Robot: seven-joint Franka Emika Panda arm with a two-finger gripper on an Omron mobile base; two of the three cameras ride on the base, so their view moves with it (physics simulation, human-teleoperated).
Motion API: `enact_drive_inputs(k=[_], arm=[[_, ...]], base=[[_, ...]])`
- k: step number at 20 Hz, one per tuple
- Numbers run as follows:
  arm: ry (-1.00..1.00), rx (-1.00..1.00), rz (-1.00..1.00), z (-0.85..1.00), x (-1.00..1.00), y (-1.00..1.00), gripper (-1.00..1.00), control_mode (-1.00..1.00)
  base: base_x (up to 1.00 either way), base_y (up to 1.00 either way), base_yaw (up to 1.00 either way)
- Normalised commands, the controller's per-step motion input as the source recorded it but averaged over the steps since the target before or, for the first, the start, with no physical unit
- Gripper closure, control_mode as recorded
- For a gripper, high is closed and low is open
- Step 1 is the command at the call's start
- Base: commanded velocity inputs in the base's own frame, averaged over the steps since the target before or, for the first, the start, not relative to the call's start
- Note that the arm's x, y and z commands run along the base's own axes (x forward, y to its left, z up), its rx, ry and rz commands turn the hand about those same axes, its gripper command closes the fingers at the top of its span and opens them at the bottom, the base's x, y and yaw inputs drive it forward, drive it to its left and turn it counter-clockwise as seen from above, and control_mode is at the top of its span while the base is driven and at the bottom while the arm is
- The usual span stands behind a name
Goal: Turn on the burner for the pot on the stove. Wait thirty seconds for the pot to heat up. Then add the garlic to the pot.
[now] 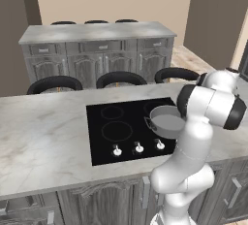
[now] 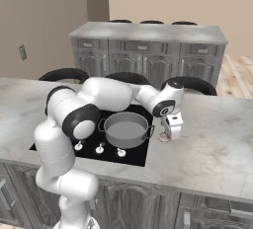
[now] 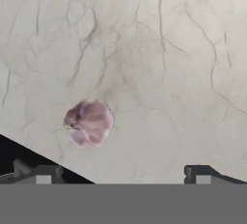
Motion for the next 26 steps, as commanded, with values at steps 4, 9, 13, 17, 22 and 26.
enact_drive_inputs(k=[4,9,13,17,22,26], arm=[[0.0,0.0,0.0,-0.29,0.2,0.0,-1.0,-1.0],[0.0,0.0,0.0,-0.24,0.22,0.0,-1.0,-1.0],[0.0,0.0,0.0,-0.16,0.25,0.0,-1.0,-1.0],[0.0,0.0,0.0,-0.14,0.22,0.0,-1.0,-1.0],[0.0,0.0,0.0,-0.24,0.07,0.0,-1.0,-1.0],[0.0,0.0,0.0,-0.27,0.05,-0.02,-1.0,-1.0]], base=[[0.0,0.0,0.0],[0.0,0.0,0.0],[0.0,0.0,0.0],[0.0,0.0,0.0],[0.0,0.0,0.0],[0.0,0.0,0.0]])
